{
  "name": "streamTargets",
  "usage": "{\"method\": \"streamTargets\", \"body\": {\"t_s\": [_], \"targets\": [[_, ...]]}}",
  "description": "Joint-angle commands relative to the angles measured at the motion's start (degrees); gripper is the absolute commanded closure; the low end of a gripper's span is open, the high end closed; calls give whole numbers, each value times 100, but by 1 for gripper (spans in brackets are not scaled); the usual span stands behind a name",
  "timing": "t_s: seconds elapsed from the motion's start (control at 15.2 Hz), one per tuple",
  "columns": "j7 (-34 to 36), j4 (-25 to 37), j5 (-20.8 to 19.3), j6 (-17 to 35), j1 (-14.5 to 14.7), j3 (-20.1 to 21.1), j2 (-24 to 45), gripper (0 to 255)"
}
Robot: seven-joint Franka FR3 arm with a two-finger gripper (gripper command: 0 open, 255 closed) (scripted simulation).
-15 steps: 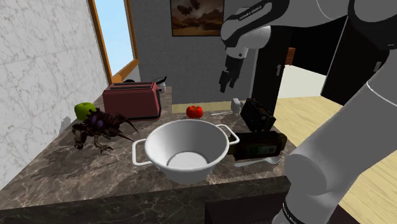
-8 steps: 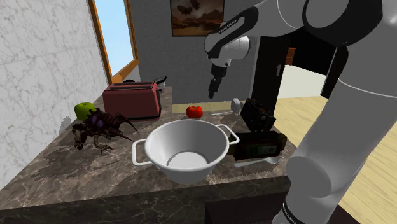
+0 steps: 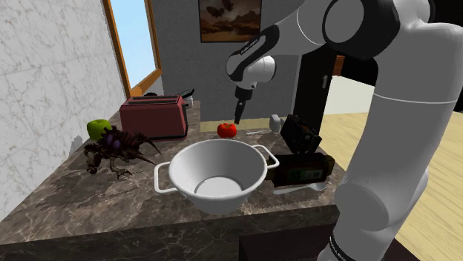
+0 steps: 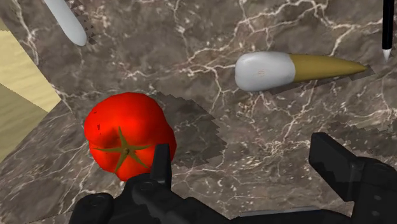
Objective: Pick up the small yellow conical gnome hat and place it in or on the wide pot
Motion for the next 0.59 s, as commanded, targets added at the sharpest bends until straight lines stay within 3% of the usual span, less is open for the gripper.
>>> {"method": "streamTargets", "body": {"t_s": [0.0, 0.53], "targets": [[-43, -59, 35, 139, -1, 5, 80, 0], [-61, -86, 62, 242, 3, 14, 157, 0]]}}
